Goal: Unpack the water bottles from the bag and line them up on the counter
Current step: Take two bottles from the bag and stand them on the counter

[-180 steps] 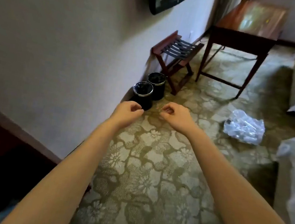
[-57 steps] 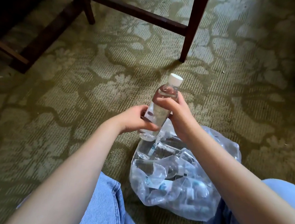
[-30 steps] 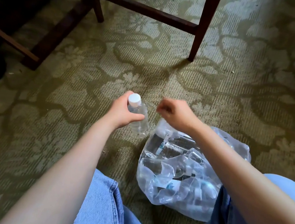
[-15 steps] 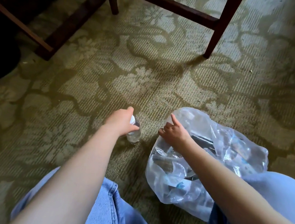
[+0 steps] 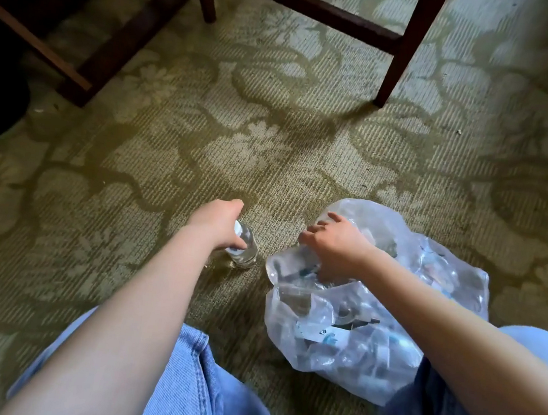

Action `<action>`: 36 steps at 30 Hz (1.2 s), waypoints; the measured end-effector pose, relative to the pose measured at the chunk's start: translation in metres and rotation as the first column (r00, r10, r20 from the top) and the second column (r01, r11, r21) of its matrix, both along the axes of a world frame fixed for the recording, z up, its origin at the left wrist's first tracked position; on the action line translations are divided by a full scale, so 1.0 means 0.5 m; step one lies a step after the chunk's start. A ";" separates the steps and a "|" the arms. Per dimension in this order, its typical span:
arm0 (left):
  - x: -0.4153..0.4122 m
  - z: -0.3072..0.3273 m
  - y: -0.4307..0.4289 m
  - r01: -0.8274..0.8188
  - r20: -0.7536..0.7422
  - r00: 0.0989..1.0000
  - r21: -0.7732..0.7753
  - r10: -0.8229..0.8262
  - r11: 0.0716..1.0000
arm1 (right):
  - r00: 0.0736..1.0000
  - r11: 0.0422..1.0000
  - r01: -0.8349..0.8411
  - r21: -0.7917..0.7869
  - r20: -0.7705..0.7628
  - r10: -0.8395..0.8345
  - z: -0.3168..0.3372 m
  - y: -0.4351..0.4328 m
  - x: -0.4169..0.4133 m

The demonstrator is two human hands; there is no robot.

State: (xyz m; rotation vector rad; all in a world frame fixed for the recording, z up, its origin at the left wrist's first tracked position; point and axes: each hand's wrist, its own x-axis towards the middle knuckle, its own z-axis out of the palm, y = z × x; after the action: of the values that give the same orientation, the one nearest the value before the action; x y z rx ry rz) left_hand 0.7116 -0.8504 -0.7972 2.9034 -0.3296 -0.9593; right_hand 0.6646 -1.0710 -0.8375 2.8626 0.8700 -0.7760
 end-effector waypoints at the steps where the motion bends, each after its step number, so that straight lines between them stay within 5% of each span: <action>1: 0.000 0.001 0.001 -0.012 -0.013 1.000 -0.016 0.012 1.000 | 0.999 0.998 0.031 0.051 0.019 -0.032 0.010 0.004 0.003; 5: 0.012 0.012 0.006 -0.063 -0.035 0.998 -0.073 0.060 0.995 | 0.987 0.969 0.128 0.212 0.065 -0.145 0.040 0.013 0.021; 8: 0.023 0.023 0.015 -0.104 0.043 0.993 -0.120 0.109 0.987 | 0.951 0.864 0.296 0.408 -0.038 -0.308 0.059 0.018 0.025; 12: 0.037 0.056 0.035 -0.236 0.127 0.956 -0.205 0.265 0.950 | 0.750 0.431 0.654 0.622 -0.459 -0.475 0.097 0.057 0.025; 16: 0.049 0.114 0.051 -0.290 0.182 0.923 -0.251 0.339 0.924 | 0.630 0.184 0.713 0.677 -0.503 -0.592 0.126 0.095 0.038; 24: 0.051 0.357 0.096 -0.332 0.232 0.890 -0.256 0.392 0.908 | 0.629 0.219 0.702 0.678 -0.446 -0.637 0.358 0.140 0.091; 36: 0.015 0.968 0.194 -0.357 0.307 0.823 -0.376 0.478 0.855 | 0.709 0.264 0.663 0.700 -0.475 -0.522 0.961 0.234 0.106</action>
State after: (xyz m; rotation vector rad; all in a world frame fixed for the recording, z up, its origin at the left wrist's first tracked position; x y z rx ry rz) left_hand 0.7190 -0.7535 -0.3134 2.6779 0.1492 -0.2280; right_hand 0.7177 -0.9540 -0.3569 4.2138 -0.0110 -0.7218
